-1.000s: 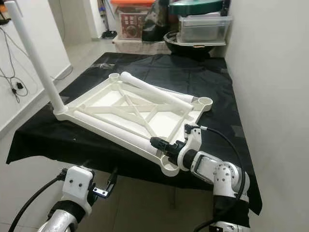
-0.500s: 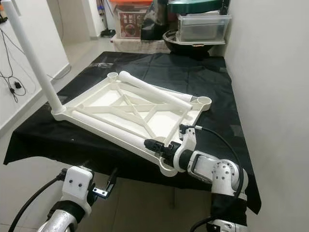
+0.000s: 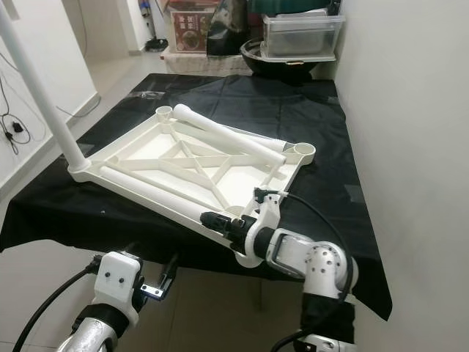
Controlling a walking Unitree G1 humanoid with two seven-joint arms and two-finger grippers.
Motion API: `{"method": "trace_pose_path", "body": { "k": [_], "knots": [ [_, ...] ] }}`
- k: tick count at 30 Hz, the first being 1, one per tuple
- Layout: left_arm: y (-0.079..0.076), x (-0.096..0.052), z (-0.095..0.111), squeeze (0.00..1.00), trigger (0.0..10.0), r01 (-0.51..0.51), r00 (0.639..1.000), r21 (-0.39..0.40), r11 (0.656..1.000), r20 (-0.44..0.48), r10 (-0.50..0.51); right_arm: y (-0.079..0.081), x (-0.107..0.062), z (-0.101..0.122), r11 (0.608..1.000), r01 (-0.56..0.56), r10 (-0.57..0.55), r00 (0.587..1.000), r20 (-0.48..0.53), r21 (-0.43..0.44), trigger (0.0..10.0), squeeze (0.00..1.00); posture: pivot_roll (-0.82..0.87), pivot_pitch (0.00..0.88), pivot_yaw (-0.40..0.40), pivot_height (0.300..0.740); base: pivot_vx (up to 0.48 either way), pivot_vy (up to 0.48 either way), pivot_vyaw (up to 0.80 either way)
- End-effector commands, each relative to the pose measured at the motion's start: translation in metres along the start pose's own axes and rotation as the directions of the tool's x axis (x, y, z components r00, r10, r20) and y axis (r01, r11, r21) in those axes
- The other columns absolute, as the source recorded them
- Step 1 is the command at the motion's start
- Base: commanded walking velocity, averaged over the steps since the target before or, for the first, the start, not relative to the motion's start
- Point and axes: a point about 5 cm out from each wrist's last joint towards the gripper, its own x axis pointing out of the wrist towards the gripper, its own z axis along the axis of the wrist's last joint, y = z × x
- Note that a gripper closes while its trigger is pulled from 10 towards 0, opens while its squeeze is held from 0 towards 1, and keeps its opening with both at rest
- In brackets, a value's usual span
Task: Building children table
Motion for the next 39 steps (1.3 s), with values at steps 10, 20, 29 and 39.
{"method": "trace_pose_path", "body": {
  "k": [10,20,29,39],
  "knots": [
    [-0.001,0.000,-0.002,0.00,10.0,-0.004,1.000,-0.004,1.000,-0.013,0.004,0.025,0.012,0.009,0.991,-0.118,0.114,0.991,0.065,0.057,10.0,0.00,0.06,0.038,-0.028,0.740,0.000,0.000,0.00],
    [-0.001,0.001,-0.003,0.00,10.0,-0.003,1.000,-0.002,1.000,-0.012,0.003,0.042,0.008,0.011,0.963,-0.264,0.260,0.963,0.074,0.046,10.0,0.00,0.06,0.037,-0.028,0.740,0.000,0.000,0.00],
    [0.001,0.004,-0.004,0.00,10.0,-0.008,1.000,0.003,1.000,-0.008,0.008,0.035,0.012,0.000,0.977,-0.215,0.215,0.977,-0.008,0.001,0.0,0.00,0.06,0.027,-0.030,0.740,0.000,0.000,0.00],
    [0.002,0.007,-0.004,0.00,10.0,-0.012,1.000,0.008,1.000,-0.001,0.013,0.035,0.015,0.006,0.983,-0.184,0.185,0.983,0.022,-0.011,0.0,0.00,0.06,0.014,-0.030,0.740,0.000,0.000,0.00]
  ]
}}
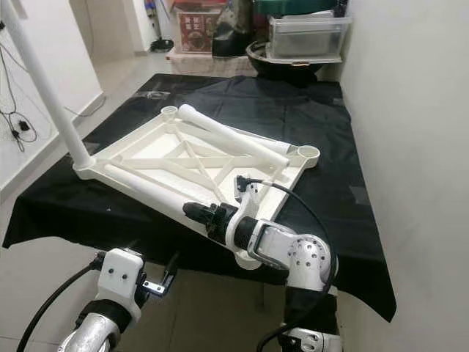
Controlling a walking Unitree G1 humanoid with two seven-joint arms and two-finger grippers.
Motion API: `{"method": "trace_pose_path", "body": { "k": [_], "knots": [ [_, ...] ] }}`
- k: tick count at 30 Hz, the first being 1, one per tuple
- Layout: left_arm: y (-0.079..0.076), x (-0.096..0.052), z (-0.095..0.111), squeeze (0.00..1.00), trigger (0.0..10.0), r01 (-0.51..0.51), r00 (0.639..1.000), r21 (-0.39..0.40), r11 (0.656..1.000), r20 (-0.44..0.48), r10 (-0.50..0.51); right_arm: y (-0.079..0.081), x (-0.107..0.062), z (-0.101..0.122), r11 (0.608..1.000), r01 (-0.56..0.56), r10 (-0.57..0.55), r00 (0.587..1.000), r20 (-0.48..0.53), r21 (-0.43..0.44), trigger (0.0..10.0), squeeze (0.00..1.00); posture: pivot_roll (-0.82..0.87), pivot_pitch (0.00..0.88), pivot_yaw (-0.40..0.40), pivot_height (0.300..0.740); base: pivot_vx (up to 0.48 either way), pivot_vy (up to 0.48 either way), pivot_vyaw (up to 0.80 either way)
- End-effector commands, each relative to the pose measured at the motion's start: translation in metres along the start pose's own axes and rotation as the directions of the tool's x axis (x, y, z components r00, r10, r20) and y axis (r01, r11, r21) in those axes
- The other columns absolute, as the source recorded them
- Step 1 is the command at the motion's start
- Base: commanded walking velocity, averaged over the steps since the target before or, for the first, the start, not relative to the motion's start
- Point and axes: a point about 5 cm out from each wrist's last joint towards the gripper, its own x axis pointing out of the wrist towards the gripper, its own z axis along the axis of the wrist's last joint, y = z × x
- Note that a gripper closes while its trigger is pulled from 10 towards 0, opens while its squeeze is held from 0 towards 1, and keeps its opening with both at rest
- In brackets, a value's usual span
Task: Building children table
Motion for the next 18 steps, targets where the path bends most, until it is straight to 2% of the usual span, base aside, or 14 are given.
{"method": "trace_pose_path", "body": {
  "k": [1,7,10,13,14,15,18],
  "knots": [
    [0.002,0.000,-0.003,0.00,10.0,-0.016,1.000,-0.002,1.000,-0.010,0.016,0.002,0.002,0.002,1.000,-0.003,0.004,1.000,0.017,-0.003,0.0,0.00,0.06,0.013,-0.031,0.740,0.000,0.000,0.00],
    [0.004,0.001,-0.003,0.00,10.0,-0.025,1.000,-0.007,1.000,-0.005,0.025,-0.005,-0.001,0.006,1.000,0.006,-0.007,0.999,0.039,0.005,0.0,0.00,0.06,0.010,-0.034,0.740,0.000,0.000,0.00],
    [0.006,0.002,-0.002,0.00,10.0,-0.036,0.999,-0.025,0.999,-0.002,0.036,-0.013,-0.008,0.013,1.000,0.016,-0.016,0.998,0.060,0.002,0.0,0.00,0.06,0.008,-0.034,0.740,0.000,0.000,0.00],
    [0.011,0.003,-0.001,0.00,10.0,-0.051,0.999,-0.059,0.997,0.003,0.051,-0.026,-0.024,0.029,1.000,-0.004,0.002,0.990,0.138,0.011,0.0,0.00,0.06,0.003,-0.035,0.740,0.000,0.000,0.00],
    [0.011,0.003,-0.001,0.00,10.0,-0.051,0.999,-0.059,0.997,0.003,0.051,-0.026,-0.024,0.029,1.000,-0.004,0.002,0.990,0.138,0.011,0.0,0.00,0.06,0.003,-0.035,0.740,0.000,0.000,0.00],
    [0.015,0.006,0.001,0.00,10.0,-0.062,0.998,-0.081,0.995,0.009,0.063,-0.030,-0.033,0.037,0.999,-0.029,0.024,0.982,0.188,0.023,0.0,0.00,0.07,0.000,-0.034,0.740,0.000,0.000,0.00],
    [0.022,0.010,0.005,0.00,10.0,-0.087,0.996,-0.117,0.989,0.014,0.090,-0.034,-0.041,0.044,0.998,-0.057,0.049,0.970,0.238,0.028,0.0,0.00,0.06,0.000,-0.033,0.740,0.000,0.000,0.00]
  ]
}}
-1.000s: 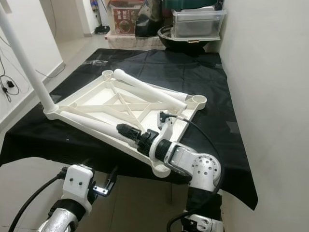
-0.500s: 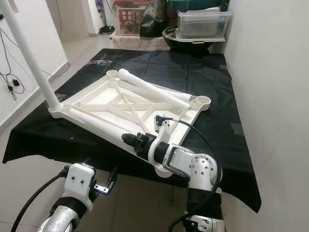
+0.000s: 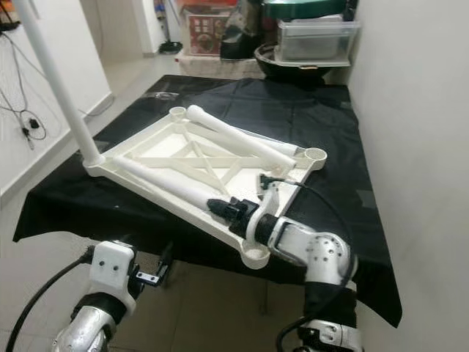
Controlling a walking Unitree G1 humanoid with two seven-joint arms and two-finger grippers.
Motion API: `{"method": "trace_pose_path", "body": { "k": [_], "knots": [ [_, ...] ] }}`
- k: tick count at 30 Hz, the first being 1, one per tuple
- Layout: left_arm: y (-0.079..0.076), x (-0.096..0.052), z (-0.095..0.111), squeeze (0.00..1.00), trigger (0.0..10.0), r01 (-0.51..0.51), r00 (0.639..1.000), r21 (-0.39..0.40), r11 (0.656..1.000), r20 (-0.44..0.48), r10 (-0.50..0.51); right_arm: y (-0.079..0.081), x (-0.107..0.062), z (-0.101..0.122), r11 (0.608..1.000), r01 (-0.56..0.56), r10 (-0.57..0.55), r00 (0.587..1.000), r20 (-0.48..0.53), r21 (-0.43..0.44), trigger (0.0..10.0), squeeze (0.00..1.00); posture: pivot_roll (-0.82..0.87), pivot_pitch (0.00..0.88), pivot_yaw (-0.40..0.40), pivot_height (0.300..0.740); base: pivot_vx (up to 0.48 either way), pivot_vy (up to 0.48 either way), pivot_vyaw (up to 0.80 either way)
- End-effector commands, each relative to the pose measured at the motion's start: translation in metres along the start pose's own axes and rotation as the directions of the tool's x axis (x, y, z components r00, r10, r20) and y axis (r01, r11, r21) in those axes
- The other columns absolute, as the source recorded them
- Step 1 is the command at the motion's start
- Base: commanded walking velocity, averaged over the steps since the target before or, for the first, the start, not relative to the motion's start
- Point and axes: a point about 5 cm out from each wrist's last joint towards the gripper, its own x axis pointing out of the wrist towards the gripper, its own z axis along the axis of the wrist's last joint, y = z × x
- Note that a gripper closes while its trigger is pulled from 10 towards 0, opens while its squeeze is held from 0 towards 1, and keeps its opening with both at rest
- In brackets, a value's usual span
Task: Building children table
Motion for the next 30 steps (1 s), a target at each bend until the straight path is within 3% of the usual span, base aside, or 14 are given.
{"method": "trace_pose_path", "body": {
  "k": [1,5,8,9,12,13,16,17,18,19,20,21,25,30],
  "knots": [
    [0.012,0.007,0.002,0.00,10.0,-0.055,0.998,-0.114,0.992,-0.018,0.054,0.002,-0.008,0.010,0.996,-0.091,0.089,0.993,0.079,0.017,0.0,0.00,0.06,0.000,-0.033,0.740,0.000,0.000,0.00],
    [0.025,0.018,0.016,0.00,10.0,-0.090,0.995,-0.268,0.959,0.021,0.099,0.001,-0.017,0.009,0.985,-0.172,0.167,0.981,0.100,0.035,0.0,0.00,0.06,0.000,-0.030,0.740,0.000,0.000,0.00],
    [0.031,0.022,0.023,0.00,10.0,-0.081,0.994,-0.310,0.947,0.048,0.101,0.003,-0.020,0.005,0.975,-0.216,0.211,0.973,0.092,0.044,0.0,0.00,0.06,0.000,-0.029,0.740,0.000,0.000,0.00],
    [0.037,0.024,0.031,1.00,10.0,-0.041,0.993,-0.359,0.932,0.092,0.079,0.005,-0.024,-0.002,0.958,-0.278,0.273,0.959,0.076,0.071,0.0,0.00,0.07,0.000,-0.029,0.740,0.000,0.000,0.00],
    [0.044,0.023,0.038,1.00,10.0,0.032,0.988,-0.421,0.906,0.148,0.034,0.008,-0.030,-0.010,0.922,-0.371,0.366,0.929,0.061,0.114,0.0,0.00,0.07,0.000,-0.031,0.740,0.000,0.000,0.00],
    [0.044,0.020,0.042,1.00,10.0,0.108,0.984,-0.489,0.866,0.178,-0.022,0.009,-0.035,-0.014,0.894,-0.427,0.422,0.904,0.063,0.137,0.0,0.00,0.07,0.000,-0.028,0.740,0.000,0.000,0.00],
    [0.044,0.019,0.043,1.00,10.0,0.136,0.981,-0.519,0.844,0.190,-0.040,0.010,-0.036,-0.015,0.885,-0.443,0.438,0.896,0.066,0.144,0.0,0.00,0.07,0.000,-0.028,0.740,0.000,0.000,0.00],
    [0.043,0.017,0.051,1.00,10.0,0.223,0.967,-0.642,0.734,0.240,-0.084,0.010,-0.040,-0.016,0.864,-0.477,0.471,0.879,0.077,0.159,0.0,0.00,0.07,0.000,-0.030,0.740,0.000,0.000,0.00],
    [0.043,0.017,0.051,1.00,10.0,0.223,0.967,-0.642,0.734,0.240,-0.084,0.010,-0.040,-0.016,0.864,-0.477,0.471,0.879,0.077,0.159,0.0,0.00,0.07,0.000,-0.030,0.740,0.000,0.000,0.00],
    [0.043,0.016,0.053,0.56,10.0,0.257,0.960,-0.681,0.686,0.261,-0.100,0.011,-0.041,-0.018,0.855,-0.493,0.489,0.870,0.068,0.163,0.0,0.00,0.07,0.000,-0.028,0.740,0.000,0.000,0.00],
    [0.043,0.015,0.055,0.56,10.0,0.278,0.955,-0.702,0.656,0.275,-0.110,0.012,-0.042,-0.019,0.848,-0.503,0.500,0.864,0.060,0.165,0.0,0.00,0.07,0.000,-0.028,0.740,0.000,0.000,0.00],
    [0.044,0.014,0.056,0.00,10.0,0.296,0.950,-0.721,0.626,0.290,-0.116,0.014,-0.043,-0.022,0.841,-0.512,0.513,0.857,0.044,0.174,0.0,0.00,0.07,0.000,-0.029,0.740,0.000,0.000,0.00],
    [0.044,0.011,0.061,0.00,10.0,0.362,0.928,-0.731,0.579,0.337,-0.155,0.017,-0.043,-0.031,0.830,-0.523,0.533,0.846,-0.003,0.192,0.0,0.00,0.07,0.000,-0.030,0.740,0.000,0.000,0.00],
    [0.042,0.008,0.065,0.00,10.0,0.404,0.912,-0.718,0.566,0.361,-0.193,0.019,-0.045,-0.034,0.810,-0.550,0.564,0.826,-0.011,0.205,0.0,0.00,0.07,0.000,-0.029,0.740,0.000,0.000,0.00]
  ]
}}
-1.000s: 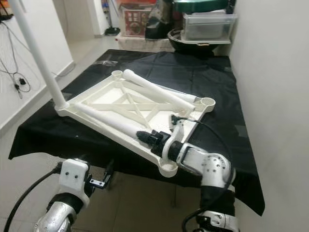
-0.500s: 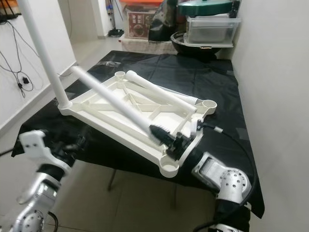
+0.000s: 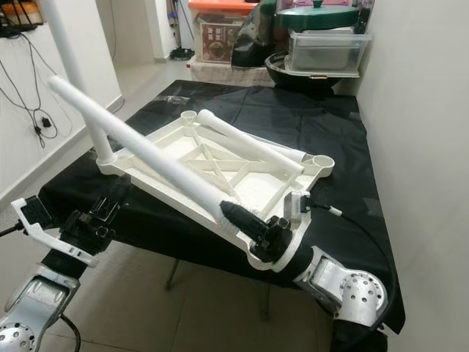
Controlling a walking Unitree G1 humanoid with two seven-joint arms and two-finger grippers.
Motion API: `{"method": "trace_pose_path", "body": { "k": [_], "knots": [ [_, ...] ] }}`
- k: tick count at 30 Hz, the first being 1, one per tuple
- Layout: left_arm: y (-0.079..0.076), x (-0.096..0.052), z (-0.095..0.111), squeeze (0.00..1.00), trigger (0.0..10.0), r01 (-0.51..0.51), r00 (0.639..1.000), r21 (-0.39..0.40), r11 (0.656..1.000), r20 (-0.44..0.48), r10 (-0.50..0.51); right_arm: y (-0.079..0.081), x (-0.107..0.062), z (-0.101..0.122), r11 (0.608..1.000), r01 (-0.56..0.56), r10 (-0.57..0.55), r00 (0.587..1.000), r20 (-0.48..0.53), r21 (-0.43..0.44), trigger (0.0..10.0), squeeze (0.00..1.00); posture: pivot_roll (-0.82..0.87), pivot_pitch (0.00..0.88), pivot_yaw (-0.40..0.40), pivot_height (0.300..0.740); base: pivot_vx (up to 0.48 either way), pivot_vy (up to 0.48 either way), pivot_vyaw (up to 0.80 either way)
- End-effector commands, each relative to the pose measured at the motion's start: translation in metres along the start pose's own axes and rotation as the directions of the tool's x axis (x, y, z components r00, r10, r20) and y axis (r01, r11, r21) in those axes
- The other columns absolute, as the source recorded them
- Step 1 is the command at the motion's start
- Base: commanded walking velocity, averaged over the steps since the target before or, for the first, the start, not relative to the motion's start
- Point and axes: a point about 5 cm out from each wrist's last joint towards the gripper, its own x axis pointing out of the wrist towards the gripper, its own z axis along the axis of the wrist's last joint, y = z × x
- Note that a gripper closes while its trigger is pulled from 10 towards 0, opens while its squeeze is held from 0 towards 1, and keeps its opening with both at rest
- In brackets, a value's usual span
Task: Building children table
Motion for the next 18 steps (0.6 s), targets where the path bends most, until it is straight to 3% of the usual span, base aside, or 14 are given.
{"method": "trace_pose_path", "body": {
  "k": [1,4,5,9,18],
  "knots": [
    [-0.002,-0.002,0.002,0.00,10.0,0.028,0.999,0.000,1.000,-0.016,-0.028,0.008,0.001,-0.002,0.997,-0.074,0.074,0.997,-0.013,0.001,0.0,0.00,0.07,0.000,-0.029,0.740,0.000,0.000,0.00],
    [-0.005,-0.004,0.007,0.00,10.0,0.070,0.997,-0.022,0.997,-0.015,-0.070,0.012,-0.003,-0.009,0.995,-0.105,0.104,0.993,-0.059,-0.002,0.0,0.00,0.07,0.000,-0.028,0.740,0.000,0.000,0.00],
    [-0.007,-0.005,0.012,0.00,10.0,0.108,0.994,-0.074,0.991,-0.013,-0.109,0.013,-0.008,-0.013,0.993,-0.115,0.116,0.990,-0.086,0.007,0.0,0.00,0.07,0.000,-0.028,0.740,0.000,0.000,0.00],
    [-0.006,-0.009,0.018,0.00,10.0,0.124,0.992,-0.128,0.984,0.000,-0.125,0.015,-0.011,-0.016,0.991,-0.132,0.131,0.985,-0.109,0.003,0.0,0.00,0.07,0.000,-0.026,0.740,0.000,0.000,0.00],
    [-0.007,-0.015,0.032,0.00,10.0,0.155,0.988,-0.139,0.978,0.041,-0.151,0.008,-0.023,-0.022,0.995,-0.097,0.094,0.983,-0.154,-0.011,0.0,0.00,0.07,0.000,-0.032,0.740,0.000,0.000,0.00]
  ]
}}
